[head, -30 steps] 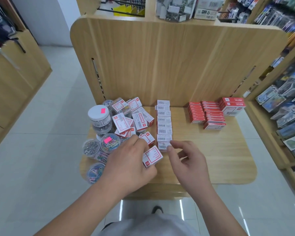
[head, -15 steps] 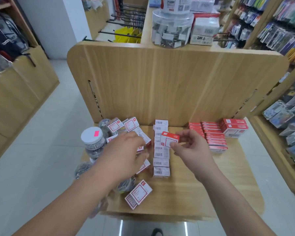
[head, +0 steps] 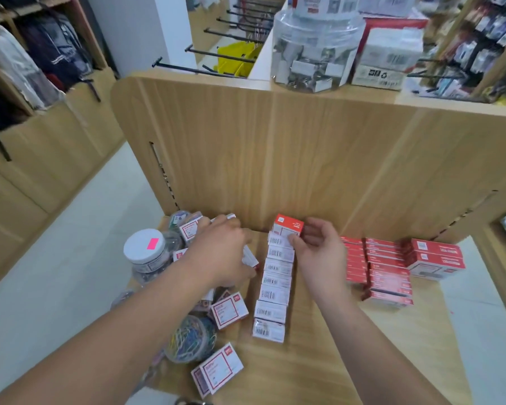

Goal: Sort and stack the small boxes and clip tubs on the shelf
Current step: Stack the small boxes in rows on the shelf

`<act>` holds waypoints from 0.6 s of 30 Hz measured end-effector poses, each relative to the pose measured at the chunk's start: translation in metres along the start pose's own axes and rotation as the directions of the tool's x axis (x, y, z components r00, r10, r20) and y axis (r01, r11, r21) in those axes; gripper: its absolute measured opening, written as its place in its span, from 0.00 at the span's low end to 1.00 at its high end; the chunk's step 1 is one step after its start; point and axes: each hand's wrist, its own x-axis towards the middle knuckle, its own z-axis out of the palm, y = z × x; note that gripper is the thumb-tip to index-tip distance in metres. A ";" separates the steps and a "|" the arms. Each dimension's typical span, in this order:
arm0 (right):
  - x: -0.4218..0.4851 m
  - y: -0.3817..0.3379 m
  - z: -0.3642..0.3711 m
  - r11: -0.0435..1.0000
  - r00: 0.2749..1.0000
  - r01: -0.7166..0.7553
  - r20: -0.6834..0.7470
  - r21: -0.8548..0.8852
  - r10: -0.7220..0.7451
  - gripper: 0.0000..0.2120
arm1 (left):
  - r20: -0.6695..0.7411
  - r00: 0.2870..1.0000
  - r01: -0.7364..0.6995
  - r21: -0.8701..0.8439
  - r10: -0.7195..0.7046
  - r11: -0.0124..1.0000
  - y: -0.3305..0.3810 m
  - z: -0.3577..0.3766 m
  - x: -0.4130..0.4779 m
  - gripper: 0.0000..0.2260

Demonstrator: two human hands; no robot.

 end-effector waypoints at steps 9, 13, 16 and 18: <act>-0.001 -0.007 0.004 0.997 0.999 -0.041 -0.026 -0.060 0.040 0.09 | -0.226 0.958 -0.210 -0.146 0.174 0.967 -0.026 0.005 -0.046 0.08; -0.037 -0.019 -0.007 0.931 0.979 0.185 -0.019 -0.315 -0.201 0.08 | -0.312 0.923 -0.285 -0.163 0.224 0.945 -0.042 0.000 -0.073 0.03; -0.076 -0.034 0.000 0.830 0.901 0.387 0.356 -0.402 -0.248 0.06 | -0.339 0.928 -0.240 -0.219 0.157 0.946 -0.052 -0.004 -0.087 0.05; -0.094 -0.037 0.011 0.634 0.800 0.557 0.552 -0.537 -0.234 0.15 | -0.353 0.931 -0.191 -0.251 0.094 0.949 -0.056 -0.005 -0.099 0.06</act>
